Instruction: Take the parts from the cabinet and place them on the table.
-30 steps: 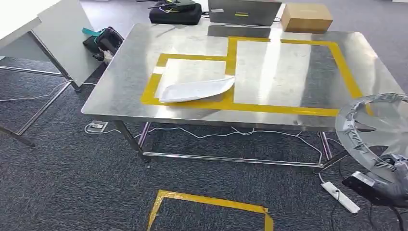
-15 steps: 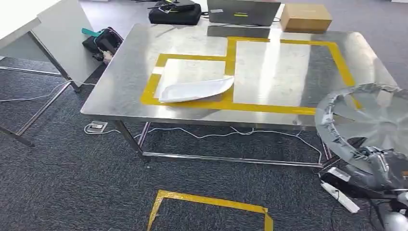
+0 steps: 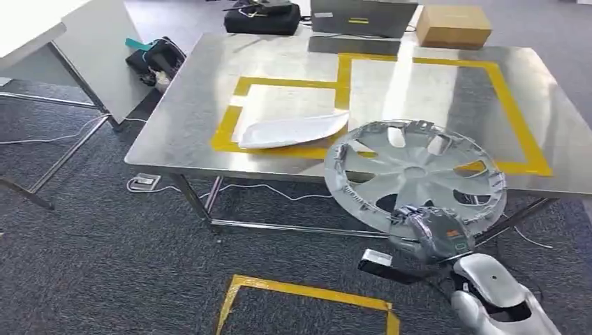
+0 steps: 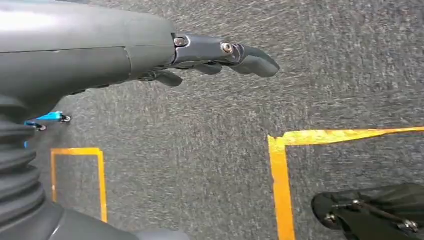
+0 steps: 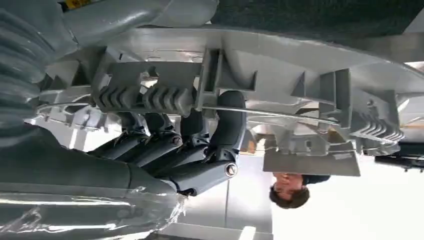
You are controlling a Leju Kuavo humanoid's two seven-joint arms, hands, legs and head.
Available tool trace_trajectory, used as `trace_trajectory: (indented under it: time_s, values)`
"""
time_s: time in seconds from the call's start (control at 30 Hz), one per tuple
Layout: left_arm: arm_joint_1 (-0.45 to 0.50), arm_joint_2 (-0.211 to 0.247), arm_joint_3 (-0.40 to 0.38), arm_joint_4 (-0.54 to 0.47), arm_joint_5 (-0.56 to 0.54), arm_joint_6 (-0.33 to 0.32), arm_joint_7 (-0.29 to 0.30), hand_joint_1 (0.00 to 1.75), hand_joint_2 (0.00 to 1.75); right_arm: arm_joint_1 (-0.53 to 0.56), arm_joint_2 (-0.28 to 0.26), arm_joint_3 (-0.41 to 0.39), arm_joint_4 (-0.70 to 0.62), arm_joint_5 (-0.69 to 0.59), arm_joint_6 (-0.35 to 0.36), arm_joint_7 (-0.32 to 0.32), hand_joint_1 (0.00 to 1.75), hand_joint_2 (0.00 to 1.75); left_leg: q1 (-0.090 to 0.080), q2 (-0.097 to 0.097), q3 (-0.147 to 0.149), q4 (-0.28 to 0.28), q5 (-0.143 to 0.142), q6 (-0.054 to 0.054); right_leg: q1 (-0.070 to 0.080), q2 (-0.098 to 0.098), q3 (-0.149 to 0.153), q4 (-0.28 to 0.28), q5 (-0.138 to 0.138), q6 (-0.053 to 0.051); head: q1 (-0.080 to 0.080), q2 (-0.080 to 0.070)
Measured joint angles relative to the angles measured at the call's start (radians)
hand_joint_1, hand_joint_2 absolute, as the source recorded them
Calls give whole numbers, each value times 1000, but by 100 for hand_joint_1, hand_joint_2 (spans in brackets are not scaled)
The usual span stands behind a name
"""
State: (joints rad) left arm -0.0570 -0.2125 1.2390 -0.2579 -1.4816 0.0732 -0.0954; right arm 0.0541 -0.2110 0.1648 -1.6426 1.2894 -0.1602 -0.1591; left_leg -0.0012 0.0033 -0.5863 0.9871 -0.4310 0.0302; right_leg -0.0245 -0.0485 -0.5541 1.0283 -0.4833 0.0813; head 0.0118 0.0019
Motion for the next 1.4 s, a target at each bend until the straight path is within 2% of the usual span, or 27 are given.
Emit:
trace_trajectory:
  time_s: [0.07,0.13,0.17,0.23,0.3,0.33,0.37,0.4,0.5,0.53,0.6,0.67,0.7,0.73,0.8,0.83,0.87,0.97,1.0,1.07,1.13,1.17,1.2,1.23,1.3,1.33,1.4]
  values:
    - [-3,2,0,0,0,3,1,0,175,6,-2,4,4,-1,-7,2,175,175,1,-5,2,0,-2,3,0,39,-64,123,-62,-2,5,0]
    - [-3,2,0,0,0,3,1,0,175,14,-2,8,6,-1,-9,2,175,175,0,-11,4,1,-5,4,1,48,-151,271,-118,2,6,0]
    - [-2,2,0,0,0,3,2,0,175,19,-2,10,6,-1,-9,2,175,175,0,-15,6,1,-7,2,1,47,-170,290,-114,2,6,0]
    - [-1,2,0,0,0,3,2,0,175,24,-2,13,6,-1,-9,2,175,175,5,-23,15,2,-13,-7,-3,47,-140,198,-40,4,6,0]
    - [-1,2,0,0,0,3,2,0,175,26,-2,18,6,-1,-10,2,175,175,10,-31,26,5,-23,-22,-12,49,-65,17,59,10,6,0]
    - [-2,5,1,0,0,3,2,0,175,25,-2,20,10,-1,-10,2,175,175,7,-33,24,7,-24,-31,-5,60,-62,1,25,13,8,0]
    - [-3,5,0,0,0,2,2,0,175,24,-2,21,11,-1,-13,2,175,175,6,-34,17,10,-23,-38,-4,60,-64,0,10,-14,9,0]
    - [-1,5,1,0,0,2,2,0,175,28,-2,21,11,-1,-15,2,175,175,7,-34,14,10,-24,-41,-3,61,-59,5,37,-24,7,0]
    - [-2,5,1,0,0,2,2,0,175,31,-2,24,11,-1,-15,3,175,175,10,-27,15,21,-31,-56,-3,58,-49,6,32,-42,8,0]
    - [-5,5,1,0,0,2,2,0,175,30,-2,24,11,-1,-15,3,175,175,9,-19,-4,58,-44,-60,-2,57,-44,5,29,-47,6,0]
    - [-7,2,0,0,0,2,2,0,175,30,-2,24,11,-1,-17,4,175,175,9,-16,-94,213,-107,-65,1,52,-40,5,23,-56,6,0]
    - [-2,1,1,0,1,0,-1,0,175,33,-2,24,11,-1,-17,4,175,175,9,-16,-171,323,-135,-62,6,52,-36,5,18,-64,6,0]
    - [-1,1,2,0,1,0,-3,0,175,36,-2,24,11,-1,-17,4,175,175,8,-16,-176,315,-116,-58,8,53,-32,5,15,-65,6,0]
    - [-1,1,2,0,2,0,-8,0,175,38,-2,24,11,-1,-17,4,175,175,6,-16,-163,268,-75,-52,10,54,-26,5,12,-65,6,0]
    - [-2,1,3,0,2,-1,-13,0,175,39,-2,24,11,0,-17,4,175,175,-2,-15,-90,96,31,-37,11,54,-14,4,4,-63,6,0]
    - [-2,1,3,0,2,-1,-14,0,175,39,-2,24,11,0,-17,5,175,175,-7,-11,-66,35,48,-31,12,54,-10,4,0,-58,6,0]
    - [-6,0,4,0,2,-2,-16,0,175,40,-2,24,11,0,-17,7,175,175,-8,-11,-60,16,12,-32,16,54,-13,6,-3,-52,6,0]
    - [-2,-1,12,0,2,-1,-19,0,175,43,-3,24,11,1,-16,15,175,175,-11,-13,-58,20,31,-25,15,53,-8,-7,-8,-37,7,0]
    - [-1,-3,14,0,2,0,-19,0,175,47,-4,24,9,0,-16,15,175,175,-1,-13,-50,8,36,-18,14,53,-13,-2,-16,-30,6,0]
    - [-3,0,16,0,2,3,-19,0,175,56,-9,23,6,-1,-17,16,175,175,-2,-14,-41,7,30,-8,15,54,-50,88,-68,-26,17,0]
    - [-4,0,19,0,3,3,-20,0,175,66,-13,23,5,-1,-17,17,175,175,-4,-15,-40,7,26,-4,16,54,-138,252,-133,-22,20,0]
    - [-4,0,19,0,3,3,-20,0,175,71,-14,22,5,-2,-17,17,175,175,-4,-15,-38,7,24,-3,16,54,-172,305,-143,-20,20,0]
    - [-2,-1,19,0,3,3,-20,0,175,75,-16,22,5,-2,-17,17,175,175,-4,-16,-35,7,22,-3,16,54,-180,306,-126,-19,19,0]
    - [-1,-2,20,0,3,3,-20,0,175,79,-16,22,5,-3,-17,18,175,175,-3,-17,-31,7,19,-3,15,54,-165,260,-87,-18,20,0]
    - [-2,-2,21,0,3,3,-20,0,175,87,-19,17,4,-5,-18,19,175,175,-1,-20,-20,8,13,-10,12,53,-79,76,14,-18,20,0]
    - [-2,-2,21,0,3,3,-20,0,175,88,-19,12,3,-6,-18,20,175,175,-1,-21,-16,8,10,-15,11,53,-48,8,29,-17,20,0]
    - [-2,-1,21,0,3,3,-20,0,175,90,-19,6,2,-6,-19,20,175,175,-9,-23,-19,12,9,-24,15,58,-34,-4,22,-33,17,0]
